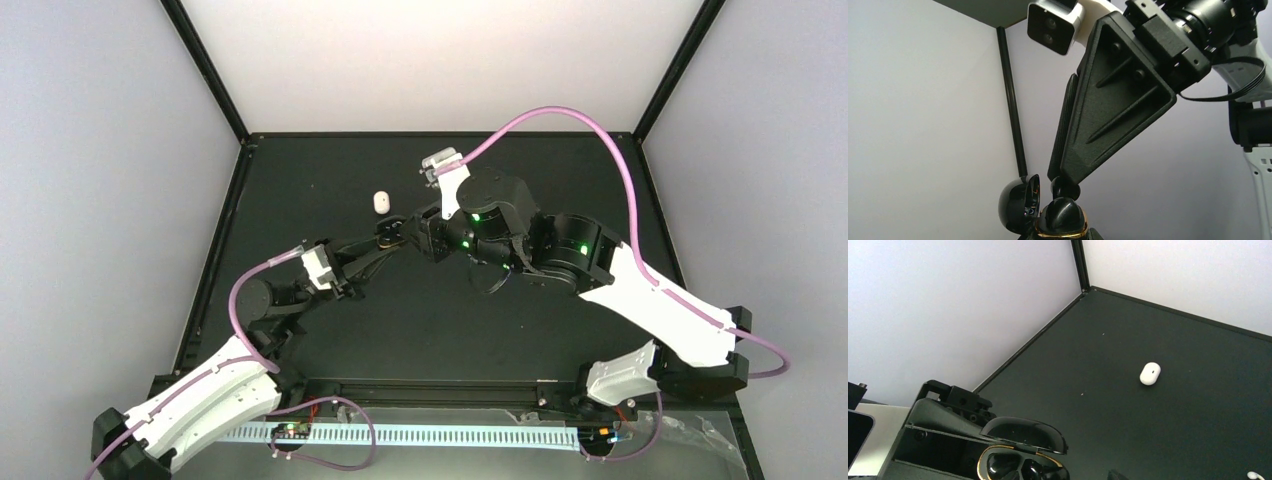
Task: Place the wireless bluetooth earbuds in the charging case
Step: Adjust the earbud with the charging case.
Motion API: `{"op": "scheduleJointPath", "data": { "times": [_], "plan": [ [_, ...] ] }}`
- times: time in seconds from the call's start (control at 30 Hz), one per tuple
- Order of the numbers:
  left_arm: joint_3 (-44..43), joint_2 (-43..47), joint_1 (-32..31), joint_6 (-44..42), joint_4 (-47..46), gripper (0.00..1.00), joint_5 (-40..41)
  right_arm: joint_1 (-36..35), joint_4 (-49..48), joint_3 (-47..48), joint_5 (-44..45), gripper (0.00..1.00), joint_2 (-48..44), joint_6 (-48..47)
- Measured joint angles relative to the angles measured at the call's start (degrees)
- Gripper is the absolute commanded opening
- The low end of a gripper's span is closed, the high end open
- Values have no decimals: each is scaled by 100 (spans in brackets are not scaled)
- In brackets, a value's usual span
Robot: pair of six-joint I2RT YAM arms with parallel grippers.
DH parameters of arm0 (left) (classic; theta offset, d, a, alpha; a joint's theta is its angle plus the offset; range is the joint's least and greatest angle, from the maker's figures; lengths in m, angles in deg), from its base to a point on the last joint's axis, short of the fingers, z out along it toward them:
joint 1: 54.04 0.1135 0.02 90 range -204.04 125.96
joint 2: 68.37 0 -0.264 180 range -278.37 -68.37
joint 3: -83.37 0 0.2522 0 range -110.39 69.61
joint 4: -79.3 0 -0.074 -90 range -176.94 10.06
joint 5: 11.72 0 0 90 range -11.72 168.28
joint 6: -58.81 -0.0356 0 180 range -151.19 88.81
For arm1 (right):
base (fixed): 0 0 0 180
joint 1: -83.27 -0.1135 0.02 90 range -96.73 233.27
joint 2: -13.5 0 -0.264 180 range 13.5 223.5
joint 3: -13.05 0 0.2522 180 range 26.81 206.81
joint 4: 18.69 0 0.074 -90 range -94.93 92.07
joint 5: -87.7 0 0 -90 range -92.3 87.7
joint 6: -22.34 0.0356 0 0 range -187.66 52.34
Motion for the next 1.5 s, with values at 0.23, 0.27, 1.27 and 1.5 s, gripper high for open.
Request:
{"op": "scheduleJointPath", "data": {
  "times": [0.23, 0.27, 1.27, 1.5],
  "plan": [
    [0, -101, 0, -103, 0, 2, 138, 13, 157, 179, 2, 38, 76, 114],
    [0, -101, 0, -109, 2, 2, 151, 22, 170, 179, 0, 37, 76, 120],
    [-22, -162, 0, -162, -9, 2, 240, 168, 212, 173, -136, 21, 245, 280],
    [-24, -214, 0, -164, -9, 1, 245, 199, 203, 175, -164, 15, 280, 289]
  ]
}}
